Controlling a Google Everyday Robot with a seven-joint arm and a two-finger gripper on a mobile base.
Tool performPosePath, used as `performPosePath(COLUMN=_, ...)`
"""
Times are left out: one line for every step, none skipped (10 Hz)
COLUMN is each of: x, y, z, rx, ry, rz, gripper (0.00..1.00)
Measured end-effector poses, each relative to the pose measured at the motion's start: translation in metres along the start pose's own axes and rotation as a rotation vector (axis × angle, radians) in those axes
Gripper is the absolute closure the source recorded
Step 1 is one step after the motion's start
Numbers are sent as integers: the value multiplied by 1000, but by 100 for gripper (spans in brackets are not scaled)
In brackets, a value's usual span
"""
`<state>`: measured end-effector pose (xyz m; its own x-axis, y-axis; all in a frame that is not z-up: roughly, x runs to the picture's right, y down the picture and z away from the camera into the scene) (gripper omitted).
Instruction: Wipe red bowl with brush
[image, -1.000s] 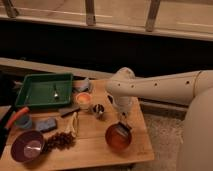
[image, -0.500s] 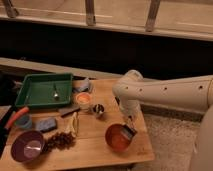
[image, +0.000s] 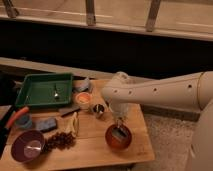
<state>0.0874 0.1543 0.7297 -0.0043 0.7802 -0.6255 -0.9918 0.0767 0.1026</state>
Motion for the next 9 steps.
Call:
performPosePath(x=-8, y=1, z=-1, rx=-2, ry=-9, rz=1, gripper=100)
performPosePath(x=-19, y=0, z=0, rx=8, ry=-15, rz=7, gripper=100)
performPosePath(x=-26, y=-3, z=1, rx=16, ry=-18, rz=26, gripper=100)
performPosePath(x=-32, y=-10, z=3, rx=26, ry=-18, rz=55, gripper=100)
performPosePath(x=-34, y=-20, z=7, rx=35, ry=-10, rz=92, gripper=100)
performPosePath(x=-33, y=-28, z=11, rx=41, ry=-3, rz=115, gripper=100)
performPosePath(x=-28, y=-41, z=15, rx=51, ry=7, rz=145, gripper=100)
performPosePath(x=-24, y=-53, z=18, rx=59, ry=15, rz=172, gripper=100)
performPosePath(x=-21, y=-59, z=19, rx=65, ry=18, rz=188, gripper=100)
